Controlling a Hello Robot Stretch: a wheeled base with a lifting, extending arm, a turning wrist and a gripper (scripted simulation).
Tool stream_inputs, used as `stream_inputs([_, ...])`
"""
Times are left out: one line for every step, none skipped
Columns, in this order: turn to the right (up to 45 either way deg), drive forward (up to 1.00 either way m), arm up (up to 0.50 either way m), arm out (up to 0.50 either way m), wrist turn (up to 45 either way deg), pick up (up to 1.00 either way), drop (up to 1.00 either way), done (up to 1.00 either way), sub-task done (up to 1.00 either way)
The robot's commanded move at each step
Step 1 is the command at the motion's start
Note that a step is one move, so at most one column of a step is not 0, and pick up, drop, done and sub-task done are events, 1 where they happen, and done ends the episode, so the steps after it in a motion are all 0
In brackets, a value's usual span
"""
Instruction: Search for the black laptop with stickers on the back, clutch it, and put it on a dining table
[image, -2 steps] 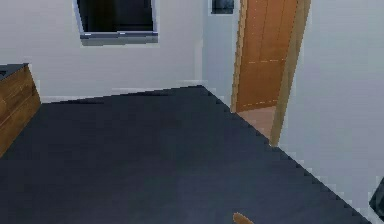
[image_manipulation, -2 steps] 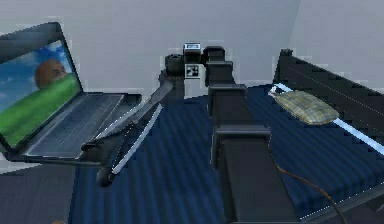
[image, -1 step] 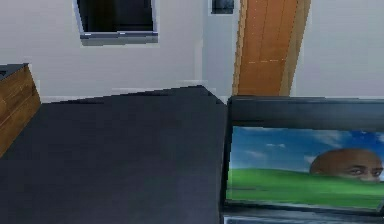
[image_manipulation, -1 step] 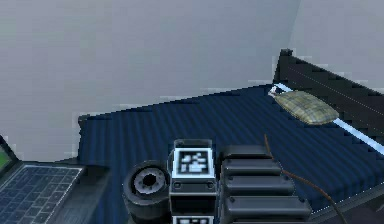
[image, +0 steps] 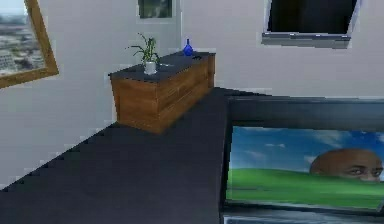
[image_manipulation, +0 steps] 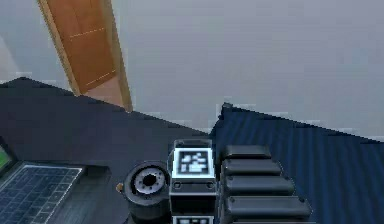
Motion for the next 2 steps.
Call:
stream_inputs([-45.0, 0.0, 0.0, 0.0, 0.0, 0.0, 0.0, 0.0, 0.0])
stream_inputs([-18.0, 0.0, 0.0, 0.0, 0.0, 0.0, 0.0, 0.0, 0.0])
